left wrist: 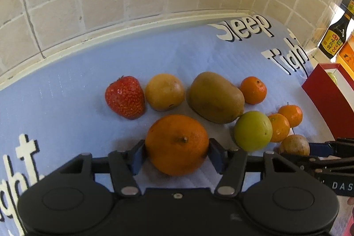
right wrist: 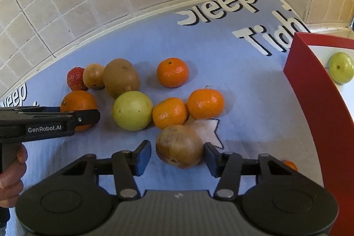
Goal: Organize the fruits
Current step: 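Grasp the large orange with the left tool while the right tool grasps the brown fruit, then carry the orange and brown fruit into the red box and release both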
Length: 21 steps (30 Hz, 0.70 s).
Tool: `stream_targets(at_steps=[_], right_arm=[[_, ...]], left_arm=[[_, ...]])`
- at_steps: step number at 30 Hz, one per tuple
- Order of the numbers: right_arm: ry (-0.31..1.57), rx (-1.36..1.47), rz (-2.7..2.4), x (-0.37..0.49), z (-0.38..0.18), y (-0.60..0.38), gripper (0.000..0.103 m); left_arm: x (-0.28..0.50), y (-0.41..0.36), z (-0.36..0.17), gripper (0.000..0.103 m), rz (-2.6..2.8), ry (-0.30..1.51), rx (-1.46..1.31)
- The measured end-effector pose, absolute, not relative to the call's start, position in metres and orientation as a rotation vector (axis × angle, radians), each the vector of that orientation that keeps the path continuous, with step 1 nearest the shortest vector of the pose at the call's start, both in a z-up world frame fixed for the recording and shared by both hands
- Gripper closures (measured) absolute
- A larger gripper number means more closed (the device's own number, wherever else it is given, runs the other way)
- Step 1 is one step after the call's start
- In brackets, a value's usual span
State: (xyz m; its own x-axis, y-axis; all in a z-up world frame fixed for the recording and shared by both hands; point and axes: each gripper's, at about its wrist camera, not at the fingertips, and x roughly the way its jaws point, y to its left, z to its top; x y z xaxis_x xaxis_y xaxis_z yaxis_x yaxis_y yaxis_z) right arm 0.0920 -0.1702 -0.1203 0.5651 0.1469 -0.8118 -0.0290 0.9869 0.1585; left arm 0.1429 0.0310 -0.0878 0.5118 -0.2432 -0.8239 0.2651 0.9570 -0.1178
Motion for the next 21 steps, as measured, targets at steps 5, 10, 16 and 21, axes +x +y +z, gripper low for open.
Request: stream_targets(at_steps=[5,10,16,21], right_arm=[[0.964,0.127,0.097,0.093,-0.121,-0.171,0.056],[0.947,0.137,0.096,0.088,-0.116,-0.172,0.058],[0.863,0.162,0.111,0.071,-0.081,-0.178,0.058],[0.708,0.136,0.091,0.053,-0.020,-0.197,0.058]], left_arm=[[0.140,0.031,-0.086,0.035,-0.301,0.983,0.029],[0.133,0.034,-0.078,0.035,-0.293,0.976,0.030],[0.118,0.030,-0.041,0.036,-0.316,0.897,0.050],[0.114,0.005,0.016,0.036,-0.392,0.763,0.093]])
